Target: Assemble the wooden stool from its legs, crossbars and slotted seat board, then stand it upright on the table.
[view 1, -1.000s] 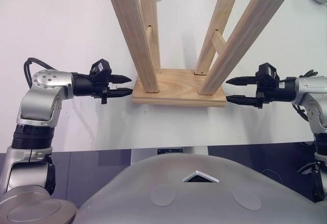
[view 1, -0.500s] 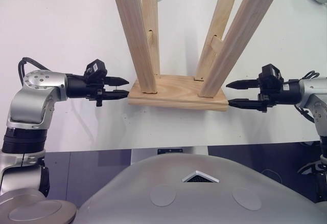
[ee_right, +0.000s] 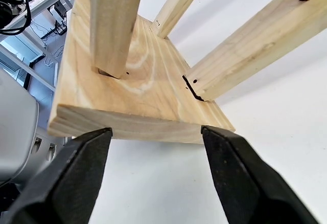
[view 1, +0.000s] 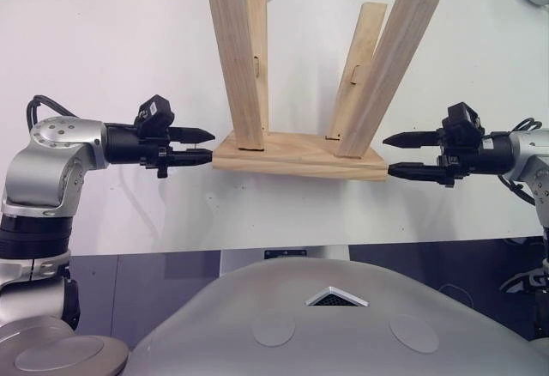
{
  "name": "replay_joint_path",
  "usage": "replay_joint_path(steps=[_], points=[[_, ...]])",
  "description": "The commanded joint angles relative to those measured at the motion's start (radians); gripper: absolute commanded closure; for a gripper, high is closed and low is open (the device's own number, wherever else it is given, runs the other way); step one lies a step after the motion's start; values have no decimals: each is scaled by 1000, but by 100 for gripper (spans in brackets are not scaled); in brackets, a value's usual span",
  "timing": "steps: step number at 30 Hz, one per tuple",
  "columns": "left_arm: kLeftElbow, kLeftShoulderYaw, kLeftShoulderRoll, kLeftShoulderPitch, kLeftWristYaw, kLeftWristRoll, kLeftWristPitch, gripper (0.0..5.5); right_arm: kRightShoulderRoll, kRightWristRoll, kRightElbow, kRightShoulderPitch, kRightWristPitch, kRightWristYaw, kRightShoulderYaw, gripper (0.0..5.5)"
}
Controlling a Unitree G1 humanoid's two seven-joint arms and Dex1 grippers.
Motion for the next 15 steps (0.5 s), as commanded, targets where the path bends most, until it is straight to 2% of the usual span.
replay_joint_path(steps=[1,8,15], points=[[-63,-55,-60,-26,-61,-97,-14,321,62,111,-55,-60,16,9,20,220],[-71,-46,-67,-31,-58,-118,3,321,64,150,-61,-75,53,9,-6,220],[-70,-18,-77,-51,-55,-155,48,321,43,129,-73,-44,35,21,23,220]])
